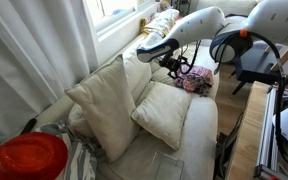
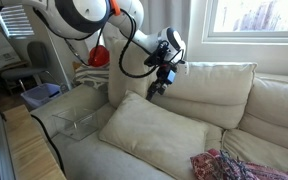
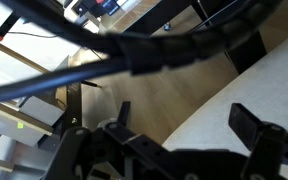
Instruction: Move the blanket to the right, pick up the lying pillow on the couch and put it in an upright position
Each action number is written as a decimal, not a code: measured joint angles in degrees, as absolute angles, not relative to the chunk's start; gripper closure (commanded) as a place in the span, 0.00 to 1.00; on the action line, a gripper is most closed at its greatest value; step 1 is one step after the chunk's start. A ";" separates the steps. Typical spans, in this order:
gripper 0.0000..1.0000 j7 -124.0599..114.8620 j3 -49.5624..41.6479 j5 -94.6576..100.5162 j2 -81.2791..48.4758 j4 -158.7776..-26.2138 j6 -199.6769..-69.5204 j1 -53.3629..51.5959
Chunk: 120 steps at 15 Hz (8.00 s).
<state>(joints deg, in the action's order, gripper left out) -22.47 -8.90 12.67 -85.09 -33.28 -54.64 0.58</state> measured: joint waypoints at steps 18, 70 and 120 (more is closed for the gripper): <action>0.00 -12.58 3.21 9.33 -82.63 -35.81 -74.31 -7.44; 0.35 -20.22 -6.14 13.11 -73.33 -75.12 -136.47 -27.51; 0.97 -52.98 -20.59 11.65 -32.12 -113.94 -155.78 -22.92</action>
<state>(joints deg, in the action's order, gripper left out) -52.98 -20.59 11.65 -32.12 -113.94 -155.78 -22.92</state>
